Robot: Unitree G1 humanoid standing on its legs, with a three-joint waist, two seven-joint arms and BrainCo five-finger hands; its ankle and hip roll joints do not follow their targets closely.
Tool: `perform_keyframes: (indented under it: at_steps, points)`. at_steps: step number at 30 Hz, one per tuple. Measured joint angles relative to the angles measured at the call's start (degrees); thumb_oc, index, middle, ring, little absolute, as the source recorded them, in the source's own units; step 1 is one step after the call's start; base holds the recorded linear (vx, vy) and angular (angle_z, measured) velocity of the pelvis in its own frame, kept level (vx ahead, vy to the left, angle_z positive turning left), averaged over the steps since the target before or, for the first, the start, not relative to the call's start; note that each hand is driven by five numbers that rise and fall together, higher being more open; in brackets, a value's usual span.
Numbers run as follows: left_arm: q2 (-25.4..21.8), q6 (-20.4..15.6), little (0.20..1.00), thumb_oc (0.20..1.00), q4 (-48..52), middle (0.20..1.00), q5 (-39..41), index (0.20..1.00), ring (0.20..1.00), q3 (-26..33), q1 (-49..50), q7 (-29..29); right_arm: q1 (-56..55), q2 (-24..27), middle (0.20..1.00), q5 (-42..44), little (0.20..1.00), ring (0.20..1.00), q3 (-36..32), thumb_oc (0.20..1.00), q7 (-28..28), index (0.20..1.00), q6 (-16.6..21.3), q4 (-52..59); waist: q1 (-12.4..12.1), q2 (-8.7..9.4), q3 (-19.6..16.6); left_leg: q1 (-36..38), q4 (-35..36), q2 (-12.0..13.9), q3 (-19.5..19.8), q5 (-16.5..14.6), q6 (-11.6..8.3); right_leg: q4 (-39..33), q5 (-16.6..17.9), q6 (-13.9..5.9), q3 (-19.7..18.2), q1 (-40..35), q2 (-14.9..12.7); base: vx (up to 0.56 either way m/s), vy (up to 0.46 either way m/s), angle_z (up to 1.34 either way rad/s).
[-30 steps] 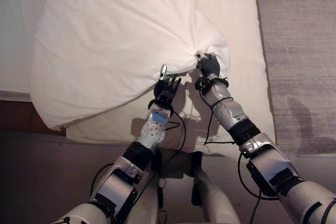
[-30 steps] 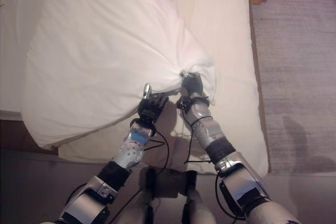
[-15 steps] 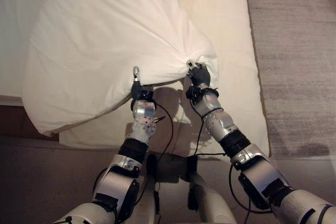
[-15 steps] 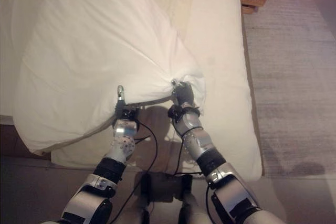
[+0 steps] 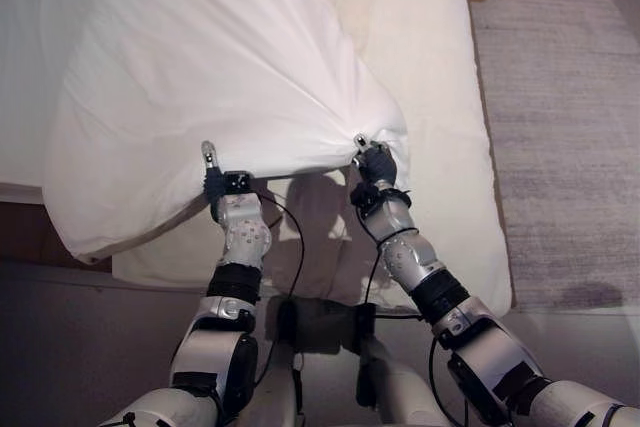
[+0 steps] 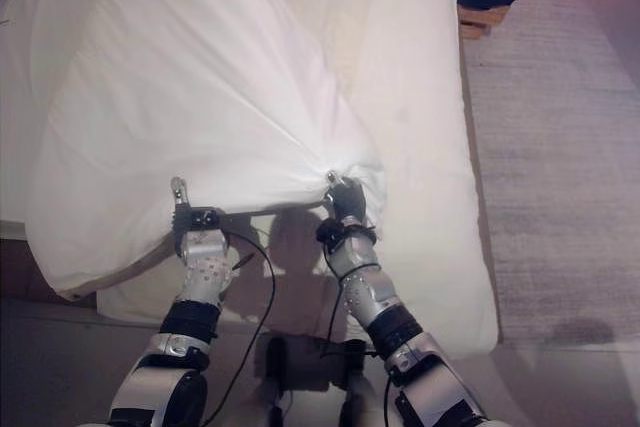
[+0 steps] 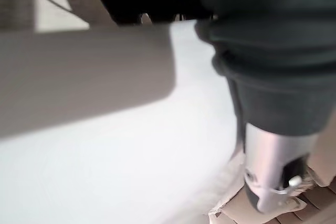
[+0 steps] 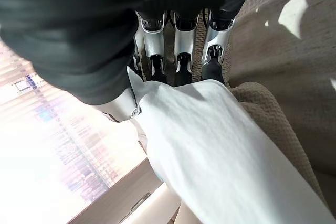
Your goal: Make the bed
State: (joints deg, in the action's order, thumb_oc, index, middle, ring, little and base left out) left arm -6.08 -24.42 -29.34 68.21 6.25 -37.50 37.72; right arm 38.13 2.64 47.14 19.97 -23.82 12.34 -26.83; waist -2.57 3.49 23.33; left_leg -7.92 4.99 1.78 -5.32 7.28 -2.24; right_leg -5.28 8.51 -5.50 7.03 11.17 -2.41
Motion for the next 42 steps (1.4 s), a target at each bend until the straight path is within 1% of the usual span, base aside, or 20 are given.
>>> perform_keyframes:
  at_steps: [3,5,6,10,16,20,24,28,29,30,31,32,34,36,37,38,39,40,41,42]
  points:
    - [-1.94,0.60,0.831,0.831,-1.20,0.831,-0.06,0.831,0.831,-0.06,1.48,-2.20,-0.54,0.01,0.200,0.30,0.200,0.200,-0.05,0.200,0.18,0.200,0.11,0.00,0.04,-0.03,-0.01,-0.08,0.00,0.00,0.31,-0.01,-0.01,0.00,-0.05,0.01,0.00,0.00,-0.03,0.00,0.005,0.01]
    - [-2.36,0.97,0.347,0.347,-1.20,0.347,-0.08,0.347,0.347,-0.10,2.43,-3.24,-0.91,0.04,0.200,0.31,0.200,0.200,-0.05,0.200,0.29,0.200,0.11,0.01,0.00,-0.03,-0.02,-0.15,0.00,-0.02,0.57,-0.02,-0.03,0.00,-0.09,0.05,0.13,0.00,-0.02,0.00,0.014,0.04]
    - [-2.89,1.55,0.200,0.200,-1.21,0.200,-0.25,0.200,0.200,-0.30,2.80,-4.11,-1.26,0.04,0.200,0.31,0.200,0.200,-0.05,0.200,0.64,0.200,0.11,0.00,0.00,-0.04,-0.02,-0.18,0.00,-0.02,0.60,-0.01,-0.03,0.00,-0.09,0.05,0.15,-0.03,-0.03,0.01,0.009,0.05]
    - [-6.38,3.19,0.200,0.200,-1.17,0.200,-4.22,0.200,0.200,-0.67,3.18,-7.01,-2.13,0.33,0.200,0.26,0.200,0.200,-0.13,0.200,2.41,0.200,0.10,-0.03,0.01,-0.10,-0.06,-0.18,0.00,0.02,0.64,-0.02,-0.03,0.00,-0.11,0.06,0.14,-0.04,-0.12,0.00,0.000,0.00]
    - [-8.12,5.14,0.200,0.200,-1.08,0.200,-4.52,0.200,0.200,-1.07,3.65,-10.76,-3.57,0.28,0.200,1.49,0.200,0.200,-0.13,0.200,4.72,0.200,0.11,-0.04,0.16,-0.33,-0.15,0.34,0.00,-0.12,1.02,0.00,-0.02,0.00,-0.44,0.56,0.17,-0.84,-0.46,0.02,-0.001,0.06]
    - [-8.60,6.31,0.200,0.200,-0.32,0.200,-4.54,0.200,0.200,-1.27,5.87,-13.70,-6.63,-0.25,0.200,5.93,0.200,0.200,-0.19,0.200,7.15,0.200,0.00,-0.31,0.17,-1.04,-0.09,2.50,0.01,-0.34,2.37,-0.12,0.04,0.10,-1.44,0.91,0.14,-3.66,-0.70,0.03,0.021,0.17]
    - [-7.85,6.67,0.200,0.200,3.38,0.200,-4.48,0.200,0.200,-3.39,10.53,-15.60,-10.42,-1.35,0.200,8.81,0.200,0.200,-2.27,0.200,9.06,0.200,-0.37,-0.80,0.10,-2.96,-0.57,4.27,-0.05,-0.83,4.41,-0.23,0.12,3.48,-4.27,1.15,0.76,-4.85,-1.01,-0.01,0.036,0.27]
    - [-7.26,6.64,0.200,0.200,3.55,0.200,-4.36,0.200,0.200,-3.46,12.07,-16.50,-11.54,-1.46,0.200,9.90,0.200,0.200,-2.35,0.200,10.05,0.200,-1.30,-1.66,0.07,-3.83,-0.97,4.10,-2.72,-0.94,6.07,-1.83,0.20,6.48,-6.41,1.49,1.32,-5.11,-2.19,0.04,0.271,0.20]
    - [-7.14,6.65,0.200,0.200,3.52,0.200,-4.21,0.200,0.200,-3.51,11.99,-16.56,-11.63,-1.31,0.200,10.36,0.200,0.200,-2.41,0.200,10.27,0.200,-1.48,-2.18,0.41,-3.35,-1.01,2.58,-7.38,-1.38,7.44,-5.61,-0.93,5.95,-5.79,3.08,-0.24,-6.21,-4.70,0.05,0.433,0.41]
    - [-6.89,6.67,0.200,0.200,3.53,0.200,-4.13,0.200,0.200,-3.74,11.86,-16.63,-12.03,-0.92,0.200,10.48,0.200,0.200,-2.43,0.200,10.37,0.200,-1.54,-2.16,0.96,-3.27,-1.05,1.39,-10.56,-0.60,7.50,-6.82,-0.24,6.00,-6.02,3.18,-1.98,-6.71,-5.12,0.07,0.470,0.51]
    - [-6.88,6.70,0.200,0.200,3.45,0.200,-4.09,0.200,0.200,-4.24,11.46,-17.01,-12.45,-0.90,0.200,10.62,0.200,0.200,-3.37,0.200,10.81,0.200,-2.00,-2.27,1.02,-2.95,-1.09,0.96,-13.56,2.48,10.35,-8.78,-3.20,6.15,-6.32,3.36,-3.65,-7.56,-6.47,0.09,0.494,0.29]
    - [-6.58,6.66,0.200,0.200,3.46,0.200,-3.84,0.200,0.200,-4.49,11.36,-17.28,-12.59,-0.85,0.200,11.07,0.200,0.200,-3.85,0.200,10.91,0.200,-2.46,-2.32,1.07,-2.85,-1.25,2.31,-12.99,6.63,12.67,-9.40,-4.70,7.32,-6.85,3.08,-4.89,-7.46,-7.69,0.08,0.553,0.15]
    - [-5.05,6.67,0.200,0.200,3.17,0.200,-3.73,0.200,0.200,-5.35,11.39,-17.56,-13.40,0.11,0.200,11.76,0.200,0.200,-4.99,0.200,11.14,0.200,-2.60,-2.32,2.45,-4.49,-2.23,4.65,-9.80,11.05,13.63,-9.76,-6.15,10.27,-8.65,0.44,-5.28,-7.10,-9.63,0.02,0.600,0.09]
    - [-4.03,6.66,0.200,0.200,2.93,0.200,-3.72,0.200,0.200,-6.36,11.45,-17.81,-14.13,1.41,0.200,12.12,0.200,0.200,-5.03,0.200,11.21,0.200,-2.77,-2.38,3.20,-6.15,-3.62,6.65,-10.44,11.35,15.06,-8.72,-5.19,12.25,-9.21,-1.45,-6.03,-6.25,-10.97,-0.06,0.714,-0.17]
    - [-4.37,6.69,0.200,0.200,1.47,0.200,-3.87,0.200,0.200,-7.32,10.26,-18.28,-14.98,0.95,0.200,12.35,0.200,0.200,-5.63,0.200,11.10,0.200,-2.82,-2.37,2.86,-3.33,-4.82,6.62,-12.38,5.93,14.97,-12.37,-9.62,12.42,-8.00,-2.36,-8.15,-4.63,-15.27,-0.19,0.731,-0.43]
    - [-4.30,6.65,0.200,0.200,0.66,0.200,-3.86,0.200,0.200,-7.36,10.50,-18.41,-15.69,0.47,0.200,12.69,0.200,0.200,-5.63,0.200,10.98,0.200,-3.04,-2.50,2.47,-1.78,-5.80,5.85,-13.14,3.94,13.80,-12.83,-7.96,12.46,-7.46,-1.85,-7.38,-3.70,-18.09,-0.29,0.662,-0.84]
    - [-4.54,6.71,0.200,0.200,0.19,0.200,-4.03,0.200,0.200,-7.32,11.57,-18.34,-15.71,-0.87,0.200,12.85,0.200,0.200,-5.80,0.200,11.05,0.200,-3.37,-4.19,1.68,-0.78,-6.38,4.07,-18.64,-0.64,11.00,-14.96,-4.94,11.94,0.97,2.18,-5.67,-0.88,-20.36,-0.34,0.645,-1.07]
    - [-5.16,6.67,0.200,0.200,0.11,0.200,-4.18,0.200,0.200,-7.35,12.41,-18.39,-15.02,-1.31,0.200,13.12,0.200,0.200,-5.80,0.200,11.00,0.200,-3.44,-5.50,0.68,-1.37,-6.76,2.67,-19.69,-0.36,8.47,-15.98,-3.18,10.89,6.23,2.97,-3.70,1.15,-21.26,-0.29,0.614,-1.24]
    - [-5.63,6.66,0.200,0.200,-1.24,0.200,-4.42,0.200,0.200,-7.64,12.08,-18.66,-14.94,-1.91,0.200,13.29,0.200,0.200,-5.75,0.200,10.80,0.200,-3.55,-6.47,-0.06,-1.84,-6.92,2.97,-19.61,0.06,4.41,-15.90,-1.89,12.01,5.49,2.01,2.06,1.84,-22.46,-0.23,0.619,-0.62]
    - [-5.50,7.03,0.200,0.200,-1.46,0.200,-4.50,0.200,0.200,-7.68,12.03,-18.78,-15.28,-2.16,0.200,13.60,0.200,0.200,-5.78,0.200,10.82,0.200,-3.64,-8.16,0.31,-2.60,-7.74,0.75,-20.22,-0.30,3.03,-14.77,0.06,16.63,0.76,0.38,9.54,-0.31,-21.80,-0.16,0.548,-0.04]
